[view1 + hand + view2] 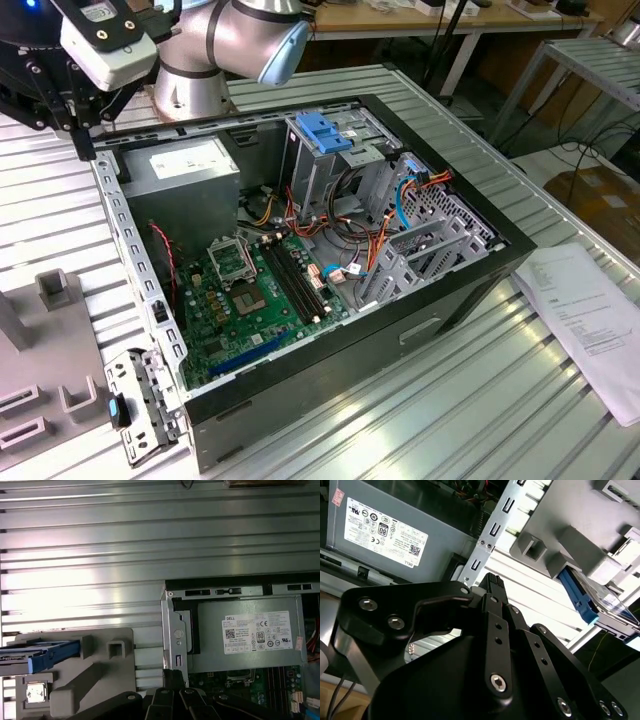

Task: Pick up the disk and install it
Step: 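Reach for the disk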

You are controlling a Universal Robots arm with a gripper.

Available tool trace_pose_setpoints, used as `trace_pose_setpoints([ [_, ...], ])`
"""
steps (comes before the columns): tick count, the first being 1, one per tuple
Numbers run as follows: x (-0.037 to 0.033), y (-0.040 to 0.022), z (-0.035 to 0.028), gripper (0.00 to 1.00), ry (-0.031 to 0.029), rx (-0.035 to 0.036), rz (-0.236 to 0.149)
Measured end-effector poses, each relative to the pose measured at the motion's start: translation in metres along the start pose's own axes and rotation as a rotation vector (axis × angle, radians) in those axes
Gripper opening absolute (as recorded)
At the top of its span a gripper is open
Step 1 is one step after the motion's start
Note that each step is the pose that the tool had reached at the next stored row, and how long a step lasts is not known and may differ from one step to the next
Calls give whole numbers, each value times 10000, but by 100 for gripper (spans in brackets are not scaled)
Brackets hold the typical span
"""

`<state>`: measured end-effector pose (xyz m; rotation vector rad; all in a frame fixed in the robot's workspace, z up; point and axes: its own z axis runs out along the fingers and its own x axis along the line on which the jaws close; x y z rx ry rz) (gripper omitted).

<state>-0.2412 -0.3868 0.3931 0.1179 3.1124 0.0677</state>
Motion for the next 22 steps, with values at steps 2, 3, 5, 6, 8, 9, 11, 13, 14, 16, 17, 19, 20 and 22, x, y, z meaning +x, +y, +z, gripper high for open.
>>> trace_pose_setpoints([
  [2,30,1,-1,11,0,0,0],
  [3,39,2,-1,11,1,1,0],
  [5,64,3,-1,11,0,0,1],
  [6,84,5,-2,11,1,1,0],
  [8,122,8,-3,11,1,1,1],
  [9,145,10,-3,11,1,0,0],
  [11,184,16,-3,11,1,1,0],
  [13,226,28,-4,11,1,1,0],
  [14,239,32,-3,11,0,0,1],
  [16,277,42,-4,11,1,1,1],
  [17,296,47,-3,11,0,0,0],
  [19,328,50,-4,11,1,1,1],
  [20,350,50,-5,11,1,1,0],
  [22,405,50,-5,11,0,0,-1],
])
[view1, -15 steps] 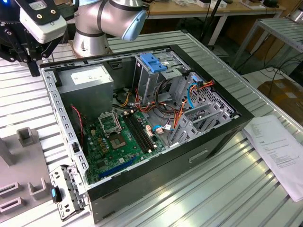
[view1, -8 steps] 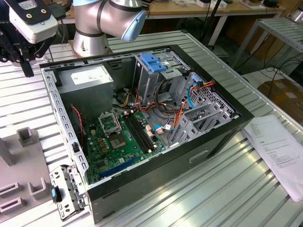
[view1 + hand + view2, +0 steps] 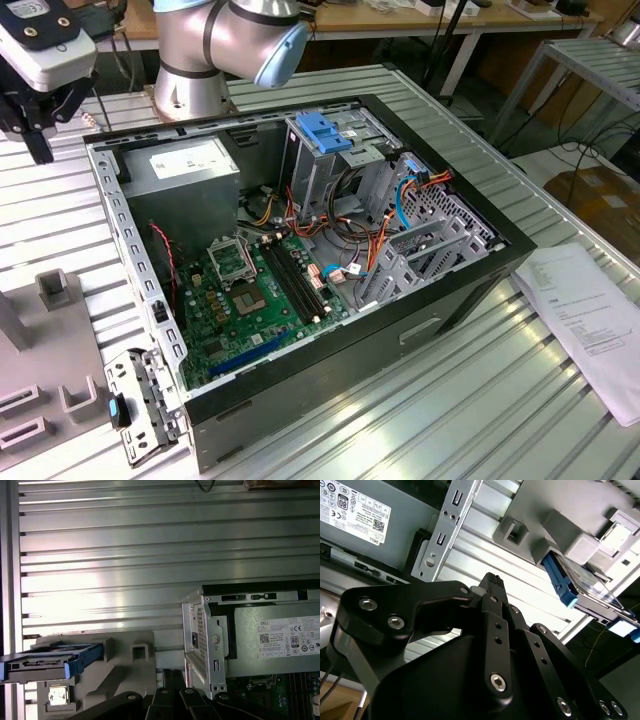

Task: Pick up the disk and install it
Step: 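Reach for the disk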

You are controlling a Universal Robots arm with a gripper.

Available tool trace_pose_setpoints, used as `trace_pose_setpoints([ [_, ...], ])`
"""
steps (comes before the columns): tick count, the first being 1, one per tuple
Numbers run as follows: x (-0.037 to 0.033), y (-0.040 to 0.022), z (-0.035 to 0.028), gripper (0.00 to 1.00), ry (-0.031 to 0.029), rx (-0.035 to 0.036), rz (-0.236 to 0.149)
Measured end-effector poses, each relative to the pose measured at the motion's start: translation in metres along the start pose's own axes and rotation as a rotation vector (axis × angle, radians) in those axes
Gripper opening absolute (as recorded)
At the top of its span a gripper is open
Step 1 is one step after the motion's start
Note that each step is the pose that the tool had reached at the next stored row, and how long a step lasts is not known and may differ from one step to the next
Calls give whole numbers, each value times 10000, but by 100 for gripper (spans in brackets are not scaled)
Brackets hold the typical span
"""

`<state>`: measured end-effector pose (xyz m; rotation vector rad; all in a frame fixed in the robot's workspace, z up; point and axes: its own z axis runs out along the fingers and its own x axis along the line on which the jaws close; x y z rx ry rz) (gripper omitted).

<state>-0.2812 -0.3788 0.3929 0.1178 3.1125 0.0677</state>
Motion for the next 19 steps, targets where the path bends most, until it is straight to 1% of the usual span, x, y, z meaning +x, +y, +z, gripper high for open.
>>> trace_pose_setpoints([
  [1,38,2,0,11,0,2,1],
  [2,97,4,2,11,0,6,2],
  [4,162,6,2,11,-1,11,0],
  [6,251,9,3,11,-1,15,1],
  [7,335,19,5,11,-2,35,0],
  [9,401,37,7,11,-6,84,-4],
  [11,483,76,8,11,-11,166,-33],
  [13,508,83,8,11,-8,178,-150],
  [15,551,85,8,11,-6,177,-202],
  [19,676,78,6,11,-4,176,-245],
])
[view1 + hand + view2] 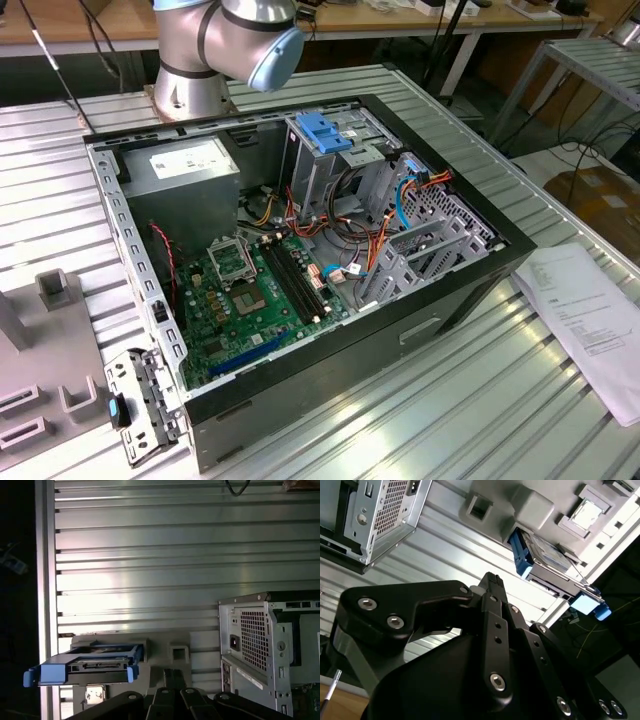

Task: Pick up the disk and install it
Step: 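Reach for the disk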

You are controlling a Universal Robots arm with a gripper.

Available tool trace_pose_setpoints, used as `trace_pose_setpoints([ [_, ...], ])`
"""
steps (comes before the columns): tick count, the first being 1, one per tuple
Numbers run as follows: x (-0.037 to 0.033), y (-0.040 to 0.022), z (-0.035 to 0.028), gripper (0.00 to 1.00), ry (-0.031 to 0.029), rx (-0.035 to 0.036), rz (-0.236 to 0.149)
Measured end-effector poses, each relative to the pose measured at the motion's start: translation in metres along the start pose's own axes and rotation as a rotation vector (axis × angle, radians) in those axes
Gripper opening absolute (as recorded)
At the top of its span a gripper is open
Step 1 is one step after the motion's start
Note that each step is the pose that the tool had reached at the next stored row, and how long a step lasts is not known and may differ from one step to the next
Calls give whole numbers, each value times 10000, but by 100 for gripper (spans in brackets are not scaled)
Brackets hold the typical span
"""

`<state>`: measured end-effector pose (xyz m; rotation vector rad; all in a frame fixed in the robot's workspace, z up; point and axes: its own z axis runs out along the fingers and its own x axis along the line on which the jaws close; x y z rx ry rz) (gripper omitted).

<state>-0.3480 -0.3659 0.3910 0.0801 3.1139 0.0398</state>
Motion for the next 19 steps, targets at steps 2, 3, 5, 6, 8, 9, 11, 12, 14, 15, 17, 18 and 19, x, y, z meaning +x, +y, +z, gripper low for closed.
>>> trace_pose_setpoints([
  [2,62,-3,2,11,0,0,-19],
  [3,133,-7,6,11,0,-1,-36],
  [5,264,-14,10,11,1,-2,-70],
  [6,295,-16,9,11,2,-2,-79],
  [8,350,-19,8,11,2,-3,-93],
  [9,350,-19,8,11,2,-3,-95],
  [11,352,-19,8,11,2,-3,-93],
  [12,353,-19,9,11,1,-3,-94],
  [14,355,-19,8,11,2,-3,-93],
  [15,357,-19,8,11,2,-2,-93],
  [17,387,-20,7,11,2,-3,-93],
  [18,405,-21,7,11,2,-3,-94],
  [19,420,-22,6,11,2,-2,-93],
])
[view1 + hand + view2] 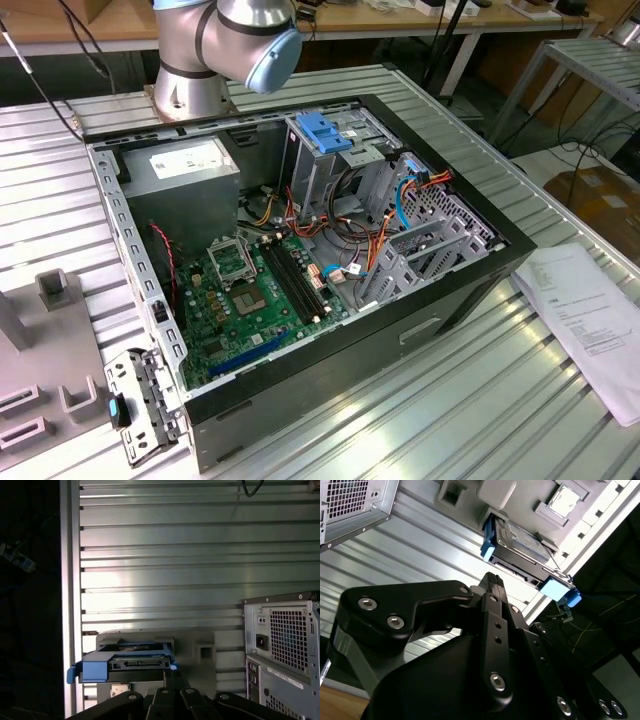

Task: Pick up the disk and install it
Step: 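Reach for the disk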

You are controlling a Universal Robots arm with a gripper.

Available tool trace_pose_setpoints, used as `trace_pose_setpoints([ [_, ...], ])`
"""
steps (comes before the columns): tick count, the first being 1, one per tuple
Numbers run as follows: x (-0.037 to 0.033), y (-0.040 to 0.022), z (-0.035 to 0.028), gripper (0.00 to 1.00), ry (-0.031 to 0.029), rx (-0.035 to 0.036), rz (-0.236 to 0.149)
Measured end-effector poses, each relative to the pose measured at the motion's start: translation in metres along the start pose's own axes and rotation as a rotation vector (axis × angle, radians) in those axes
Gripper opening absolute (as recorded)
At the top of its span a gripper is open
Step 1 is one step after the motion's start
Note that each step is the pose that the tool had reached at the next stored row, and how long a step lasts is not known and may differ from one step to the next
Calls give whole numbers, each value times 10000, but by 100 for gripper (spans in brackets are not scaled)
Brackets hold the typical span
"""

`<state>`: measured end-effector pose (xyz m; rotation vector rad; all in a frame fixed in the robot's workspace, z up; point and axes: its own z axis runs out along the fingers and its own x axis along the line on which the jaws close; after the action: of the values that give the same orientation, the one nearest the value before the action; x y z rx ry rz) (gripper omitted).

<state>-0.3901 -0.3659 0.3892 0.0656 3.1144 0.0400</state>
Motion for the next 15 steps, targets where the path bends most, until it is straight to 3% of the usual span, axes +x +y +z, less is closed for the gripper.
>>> trace_pose_setpoints([
  [4,122,-5,-3,11,-1,0,-1],
  [8,279,-12,-7,11,-1,-1,-1],
  [9,349,-15,-8,11,-2,-1,0],
  [15,568,-24,-15,11,-1,-1,-1],
])
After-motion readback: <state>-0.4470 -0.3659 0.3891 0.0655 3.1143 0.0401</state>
